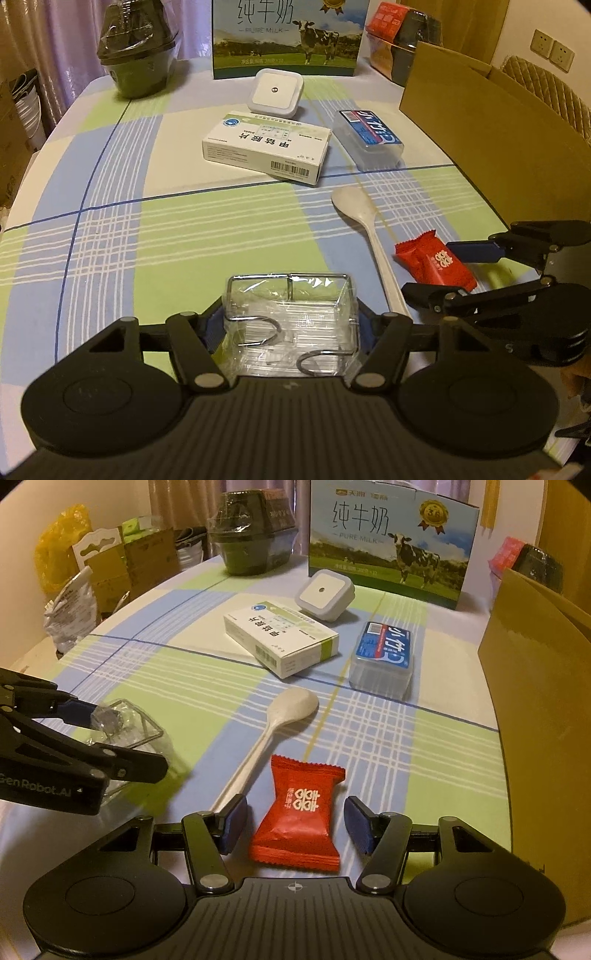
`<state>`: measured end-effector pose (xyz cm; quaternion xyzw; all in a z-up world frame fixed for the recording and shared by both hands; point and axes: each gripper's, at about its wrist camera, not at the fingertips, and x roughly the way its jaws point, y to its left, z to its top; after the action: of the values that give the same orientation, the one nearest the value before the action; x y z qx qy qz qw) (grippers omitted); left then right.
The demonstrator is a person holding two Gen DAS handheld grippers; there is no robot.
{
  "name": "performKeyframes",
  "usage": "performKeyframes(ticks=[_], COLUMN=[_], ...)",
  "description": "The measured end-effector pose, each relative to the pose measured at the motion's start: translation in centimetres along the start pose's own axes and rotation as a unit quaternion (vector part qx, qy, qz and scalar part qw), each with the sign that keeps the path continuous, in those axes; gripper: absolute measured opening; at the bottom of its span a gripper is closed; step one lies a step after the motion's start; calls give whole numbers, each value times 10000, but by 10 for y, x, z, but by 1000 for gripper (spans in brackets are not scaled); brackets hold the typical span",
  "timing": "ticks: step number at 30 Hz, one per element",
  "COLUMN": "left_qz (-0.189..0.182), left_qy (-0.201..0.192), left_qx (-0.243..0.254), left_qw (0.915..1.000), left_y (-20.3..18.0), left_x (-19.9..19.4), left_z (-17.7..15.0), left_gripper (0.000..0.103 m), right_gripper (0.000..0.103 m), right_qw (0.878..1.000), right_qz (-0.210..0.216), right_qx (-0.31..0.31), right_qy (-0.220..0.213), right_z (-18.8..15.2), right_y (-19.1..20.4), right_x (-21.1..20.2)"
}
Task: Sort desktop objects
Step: 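Grasp the clear soap rack with the left tool while the right tool grasps the red candy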
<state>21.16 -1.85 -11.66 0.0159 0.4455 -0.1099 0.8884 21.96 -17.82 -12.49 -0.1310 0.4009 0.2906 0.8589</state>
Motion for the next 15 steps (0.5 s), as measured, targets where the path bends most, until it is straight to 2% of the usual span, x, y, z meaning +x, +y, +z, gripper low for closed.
performKeyframes(ticks=[2, 4, 6, 9, 15], left_qz=[-16, -30, -47, -68, -127], left_qy=[-2, -12, -17, -33, -111], left_qx=[6, 3, 1, 23, 78], left_qw=[10000, 10000, 10000, 10000, 9998], left_y=[0, 0, -1, -2, -9], left_x=[0, -1, -1, -1, -5], left_z=[0, 0, 0, 0, 3], left_gripper=[63, 63, 63, 63, 63], right_gripper=[50, 32, 27, 23, 23], right_qw=[10000, 10000, 9999, 9997, 9990], right_qz=[14, -30, -57, -64, -137], right_qx=[64, 94, 151, 210, 335], right_qy=[10, -1, 6, -47, -253], right_z=[0, 0, 1, 1, 1], right_y=[-1, -1, -3, -3, -5], right_x=[0, -2, -2, -5, -17])
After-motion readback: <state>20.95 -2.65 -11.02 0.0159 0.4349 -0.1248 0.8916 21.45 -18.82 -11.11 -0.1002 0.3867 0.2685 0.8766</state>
